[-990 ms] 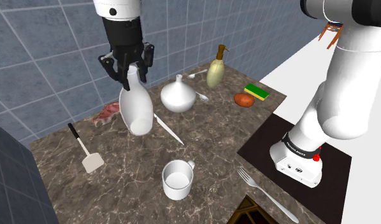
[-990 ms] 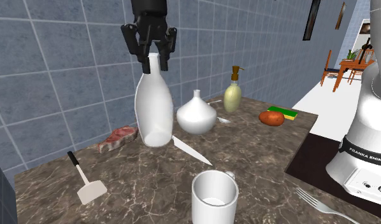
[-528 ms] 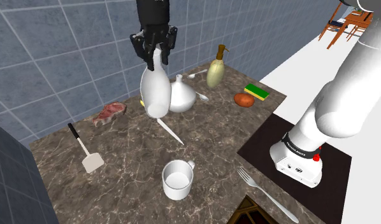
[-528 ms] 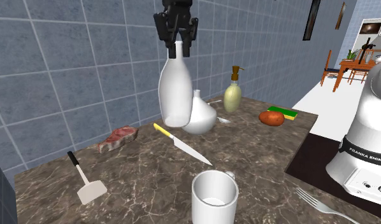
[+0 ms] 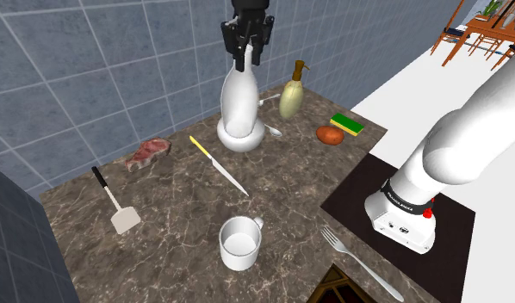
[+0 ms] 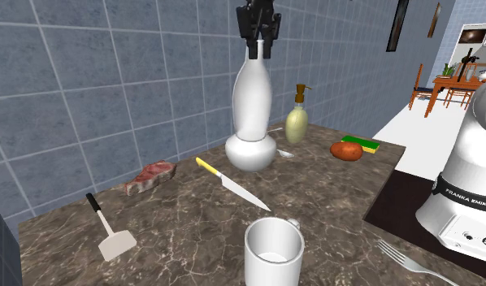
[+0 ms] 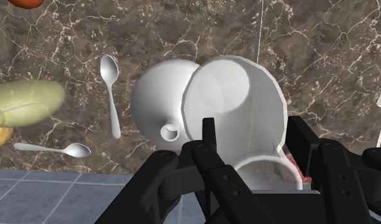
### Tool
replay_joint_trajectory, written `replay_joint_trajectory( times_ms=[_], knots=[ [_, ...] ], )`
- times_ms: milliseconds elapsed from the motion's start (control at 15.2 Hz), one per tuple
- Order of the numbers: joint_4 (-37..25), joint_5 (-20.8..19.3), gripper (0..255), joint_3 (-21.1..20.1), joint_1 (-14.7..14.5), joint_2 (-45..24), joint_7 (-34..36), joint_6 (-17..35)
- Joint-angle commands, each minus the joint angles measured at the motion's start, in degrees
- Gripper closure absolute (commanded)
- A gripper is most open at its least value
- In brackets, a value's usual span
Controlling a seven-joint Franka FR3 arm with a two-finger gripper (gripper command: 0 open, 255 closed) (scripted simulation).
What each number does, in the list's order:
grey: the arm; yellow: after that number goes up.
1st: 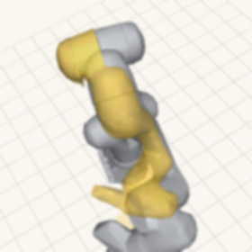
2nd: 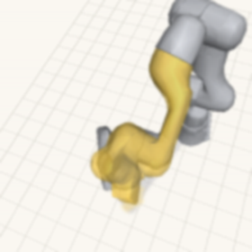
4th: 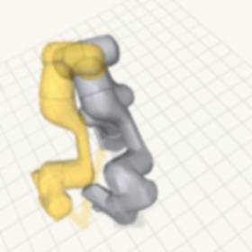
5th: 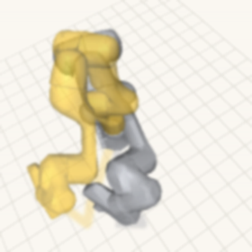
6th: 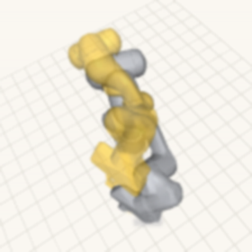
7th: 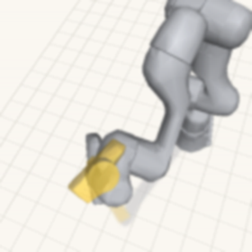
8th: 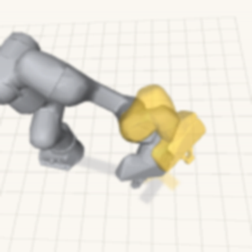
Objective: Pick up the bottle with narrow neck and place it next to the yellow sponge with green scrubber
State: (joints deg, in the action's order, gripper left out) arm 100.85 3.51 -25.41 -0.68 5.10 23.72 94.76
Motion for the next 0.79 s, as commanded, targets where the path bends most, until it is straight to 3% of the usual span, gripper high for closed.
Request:
replay_joint_trajectory(
  times_ms=[0,726],
  knots=[
    [0.81,0.68,255,1.65,1.18,2.16,-3.0,-1.26],
    [1.81,0.63,255,11.49,7.07,8.89,-18.53,-7.47]
  ],
)
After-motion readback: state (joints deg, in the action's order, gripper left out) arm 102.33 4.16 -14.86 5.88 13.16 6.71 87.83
